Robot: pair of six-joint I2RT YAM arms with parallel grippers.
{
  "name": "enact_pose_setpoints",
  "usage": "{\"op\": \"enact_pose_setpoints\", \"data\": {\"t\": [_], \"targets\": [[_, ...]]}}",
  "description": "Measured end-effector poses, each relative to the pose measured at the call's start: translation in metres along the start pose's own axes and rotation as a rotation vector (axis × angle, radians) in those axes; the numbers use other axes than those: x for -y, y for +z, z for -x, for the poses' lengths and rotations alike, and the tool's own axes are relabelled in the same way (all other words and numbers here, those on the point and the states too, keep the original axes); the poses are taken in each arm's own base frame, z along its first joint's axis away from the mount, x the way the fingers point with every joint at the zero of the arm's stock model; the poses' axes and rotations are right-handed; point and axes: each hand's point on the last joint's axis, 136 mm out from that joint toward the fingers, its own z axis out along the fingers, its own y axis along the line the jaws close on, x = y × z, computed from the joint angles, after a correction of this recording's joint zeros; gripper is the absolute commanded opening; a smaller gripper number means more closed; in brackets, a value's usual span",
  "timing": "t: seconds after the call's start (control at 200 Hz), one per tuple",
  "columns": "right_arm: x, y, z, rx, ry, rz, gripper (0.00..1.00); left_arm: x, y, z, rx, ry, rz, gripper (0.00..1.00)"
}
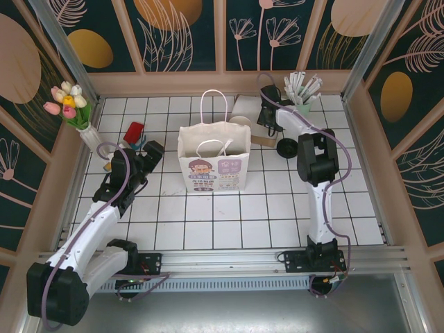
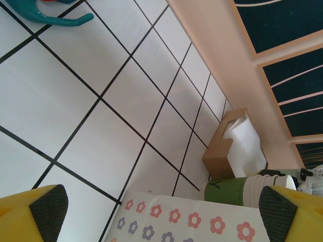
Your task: Pack the takeout coffee
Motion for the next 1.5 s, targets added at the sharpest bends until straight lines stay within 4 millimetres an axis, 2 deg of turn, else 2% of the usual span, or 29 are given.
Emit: {"op": "enact_pose_setpoints", "data": {"t": [0.45, 0.606, 0.786, 0.916, 1.121, 1.241, 1.501], "targets": [[-0.008, 0.002, -0.001, 0.009, -0.016, 0.035, 0.24, -0.001, 0.0, -0.001, -0.002, 0.0, 0.003, 0.98], [-0.011, 0.002, 0.0, 0.013, -0.027, 0.045, 0.06, -0.001, 0.0, -0.001, -0.002, 0.0, 0.003, 0.99], [-0.011, -0.005, 0.005, 0.035, -0.042, 0.054, 0.0, -0.001, 0.0, -0.001, -0.002, 0.0, 0.003, 0.99], [-0.015, -0.028, 0.014, 0.096, -0.075, 0.082, 0.0, -0.001, 0.0, -0.001, -0.001, 0.005, 0.003, 0.99], [-0.034, -0.086, 0.045, 0.254, -0.124, 0.161, 0.0, -0.002, 0.0, 0.001, 0.006, 0.02, 0.007, 0.99], [-0.038, -0.111, 0.058, 0.336, -0.146, 0.194, 0.0, -0.002, 0.0, 0.003, 0.017, 0.034, 0.009, 0.99], [-0.036, -0.138, 0.051, 0.454, -0.223, 0.204, 0.0, 0.002, -0.007, 0.009, 0.051, 0.058, -0.005, 0.99]]}}
